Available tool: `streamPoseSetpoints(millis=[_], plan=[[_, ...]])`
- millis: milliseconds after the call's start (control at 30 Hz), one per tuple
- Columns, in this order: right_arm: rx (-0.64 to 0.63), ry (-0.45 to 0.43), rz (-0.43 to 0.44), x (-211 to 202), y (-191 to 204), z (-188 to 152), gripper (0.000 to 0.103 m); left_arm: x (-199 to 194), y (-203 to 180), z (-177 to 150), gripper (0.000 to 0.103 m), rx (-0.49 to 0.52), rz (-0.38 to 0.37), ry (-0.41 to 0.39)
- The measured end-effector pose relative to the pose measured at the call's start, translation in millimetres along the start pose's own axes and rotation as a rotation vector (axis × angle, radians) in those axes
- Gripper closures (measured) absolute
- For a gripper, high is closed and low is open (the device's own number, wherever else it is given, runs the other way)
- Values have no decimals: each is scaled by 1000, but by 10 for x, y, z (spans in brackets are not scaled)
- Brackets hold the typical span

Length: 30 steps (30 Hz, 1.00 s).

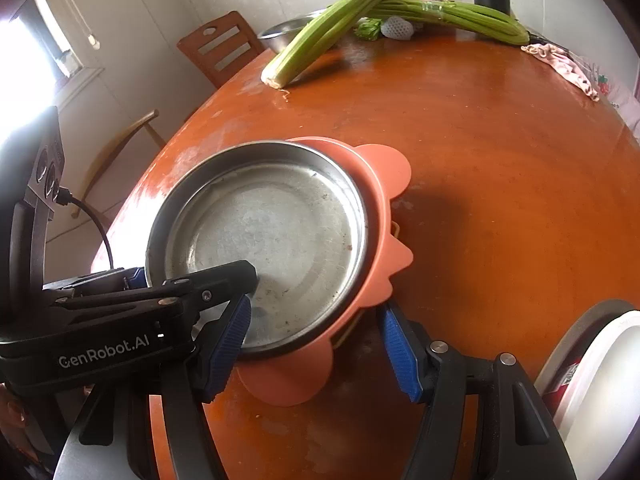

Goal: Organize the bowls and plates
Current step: 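Lower the steel pan onto the salmon-pink plate with the left tool, then open the left tool and move it to the large steel bowl's rim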

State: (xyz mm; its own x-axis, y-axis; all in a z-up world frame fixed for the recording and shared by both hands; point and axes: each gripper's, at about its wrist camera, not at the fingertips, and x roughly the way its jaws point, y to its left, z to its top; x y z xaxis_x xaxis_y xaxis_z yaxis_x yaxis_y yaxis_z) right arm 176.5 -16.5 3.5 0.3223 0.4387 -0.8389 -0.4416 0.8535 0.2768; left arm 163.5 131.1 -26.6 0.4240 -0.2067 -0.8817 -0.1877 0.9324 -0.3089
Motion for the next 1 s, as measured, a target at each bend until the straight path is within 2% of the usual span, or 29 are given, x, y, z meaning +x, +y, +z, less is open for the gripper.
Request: streamPoseSetpoints(millis=[667, 867, 1000], plan=[[-1, 2, -9, -15, -88, 21, 36, 49, -46, 27, 46, -1, -5, -4], [-6, -14, -6, -51, -79, 33, 36, -22, -6, 57, 46, -4, 27, -41], [-17, -57, -27, -162, -60, 42, 36, -171, 24, 66, 46, -6, 45, -95]])
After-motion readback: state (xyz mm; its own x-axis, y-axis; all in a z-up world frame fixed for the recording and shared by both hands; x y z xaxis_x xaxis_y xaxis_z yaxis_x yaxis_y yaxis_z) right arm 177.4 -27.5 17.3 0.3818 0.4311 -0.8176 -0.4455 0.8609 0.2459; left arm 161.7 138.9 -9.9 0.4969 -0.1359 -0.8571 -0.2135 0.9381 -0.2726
